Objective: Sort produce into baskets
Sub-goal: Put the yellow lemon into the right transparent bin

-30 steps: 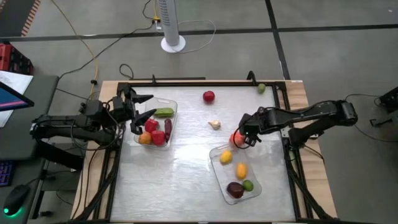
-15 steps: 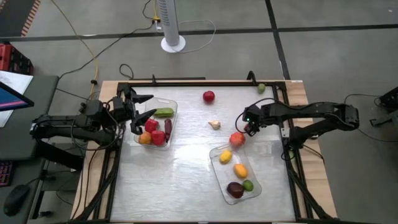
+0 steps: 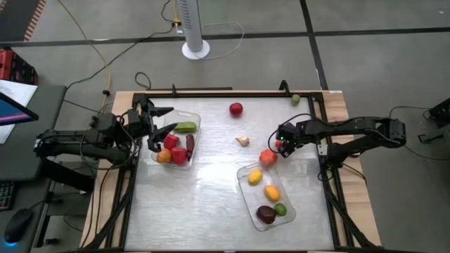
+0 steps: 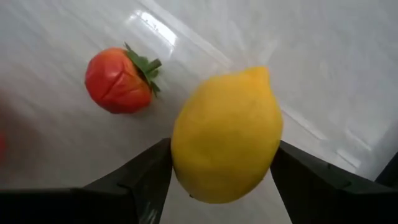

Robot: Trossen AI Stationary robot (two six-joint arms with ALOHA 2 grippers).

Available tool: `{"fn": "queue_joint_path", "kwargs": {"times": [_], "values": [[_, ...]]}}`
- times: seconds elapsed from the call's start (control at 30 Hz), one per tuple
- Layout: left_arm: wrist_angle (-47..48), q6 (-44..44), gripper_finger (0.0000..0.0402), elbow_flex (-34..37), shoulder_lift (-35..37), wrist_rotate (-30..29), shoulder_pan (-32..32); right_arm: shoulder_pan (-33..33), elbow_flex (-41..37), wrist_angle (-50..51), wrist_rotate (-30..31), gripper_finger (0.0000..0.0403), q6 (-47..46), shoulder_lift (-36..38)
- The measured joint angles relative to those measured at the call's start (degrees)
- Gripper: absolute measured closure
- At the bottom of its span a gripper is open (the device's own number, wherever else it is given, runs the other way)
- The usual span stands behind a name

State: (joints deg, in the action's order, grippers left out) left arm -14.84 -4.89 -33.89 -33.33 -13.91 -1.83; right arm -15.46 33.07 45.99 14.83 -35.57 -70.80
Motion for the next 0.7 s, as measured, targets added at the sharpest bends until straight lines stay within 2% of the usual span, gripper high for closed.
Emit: {"fn": "queue_joint_path", "kwargs": {"times": [0.37,0.53,0.7], "values": [[-0.1,0.0,0.0136,0.0,0.0,0.0,0.0,0.1,0.6,0.0,-1.7,0.0191,1.7,0.0],[-0.1,0.0,0.0136,0.0,0.0,0.0,0.0,2.5,6.1,4.0,-3.1,0.0184,2.6,0.0],[-0.1,-0.4,0.0136,0.0,0.0,0.0,0.0,9.6,14.9,7.9,-3.0,0.018,1.5,1.3]]}}
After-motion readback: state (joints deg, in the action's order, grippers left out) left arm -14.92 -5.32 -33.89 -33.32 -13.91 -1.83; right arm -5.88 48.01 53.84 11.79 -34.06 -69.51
